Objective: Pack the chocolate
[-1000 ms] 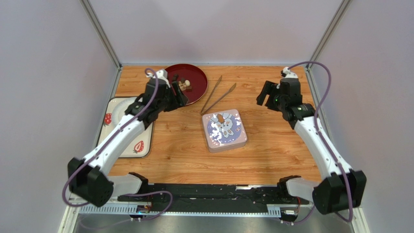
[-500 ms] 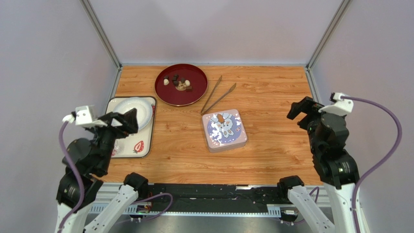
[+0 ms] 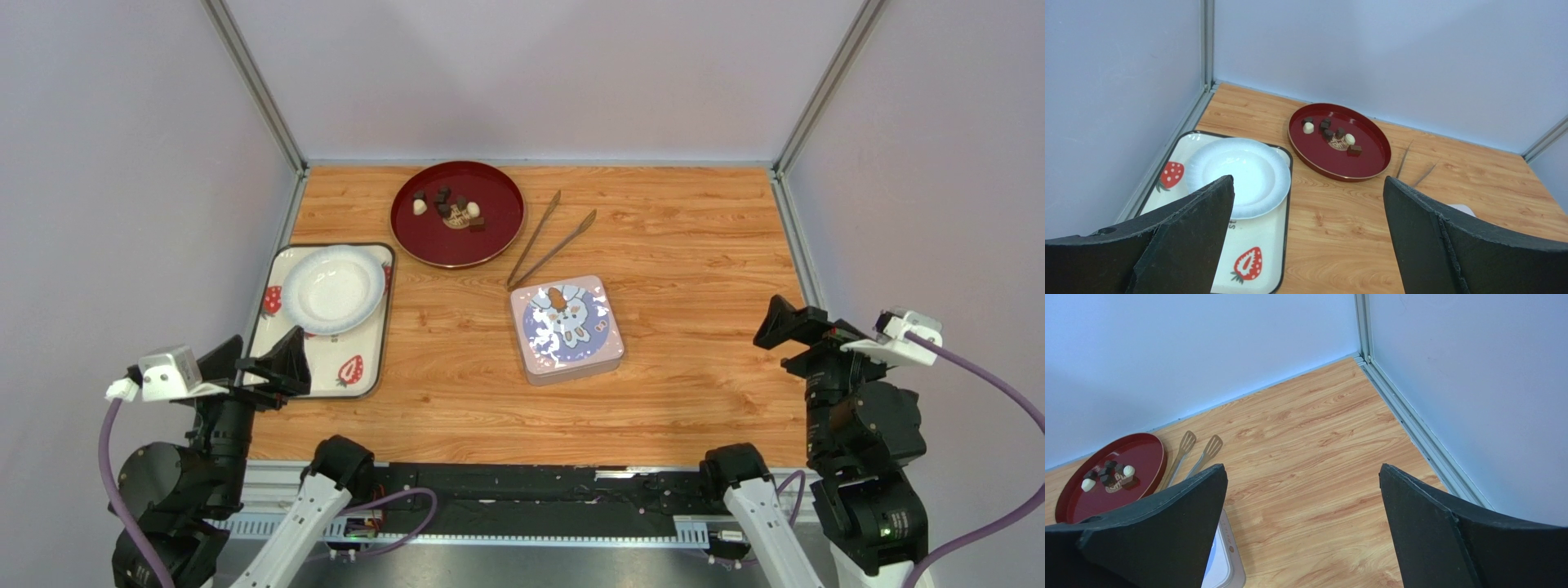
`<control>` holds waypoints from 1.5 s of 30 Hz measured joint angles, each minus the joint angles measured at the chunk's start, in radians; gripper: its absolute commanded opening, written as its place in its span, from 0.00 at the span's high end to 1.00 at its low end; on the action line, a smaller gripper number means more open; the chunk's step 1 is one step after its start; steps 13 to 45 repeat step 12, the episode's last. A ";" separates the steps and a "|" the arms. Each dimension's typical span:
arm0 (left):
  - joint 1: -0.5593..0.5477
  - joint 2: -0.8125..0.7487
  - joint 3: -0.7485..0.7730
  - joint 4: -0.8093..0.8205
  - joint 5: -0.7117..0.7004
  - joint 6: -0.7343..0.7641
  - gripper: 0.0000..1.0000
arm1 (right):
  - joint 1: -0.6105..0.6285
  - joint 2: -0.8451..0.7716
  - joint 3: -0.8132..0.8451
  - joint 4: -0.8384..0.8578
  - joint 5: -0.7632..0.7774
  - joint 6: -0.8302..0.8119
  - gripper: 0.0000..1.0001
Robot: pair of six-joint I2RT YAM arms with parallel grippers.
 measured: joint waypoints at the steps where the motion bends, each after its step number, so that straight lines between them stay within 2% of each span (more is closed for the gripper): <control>1: 0.000 -0.019 -0.003 -0.011 0.000 -0.001 0.01 | 0.000 -0.009 -0.006 0.000 0.000 -0.005 0.00; 12: 0.000 -0.048 -0.003 -0.068 -0.001 -0.006 0.01 | 0.000 -0.043 -0.040 0.014 0.000 -0.028 0.00; 45: 0.000 -0.048 -0.003 -0.068 -0.001 -0.006 0.01 | 0.000 -0.043 -0.040 0.014 0.000 -0.028 0.00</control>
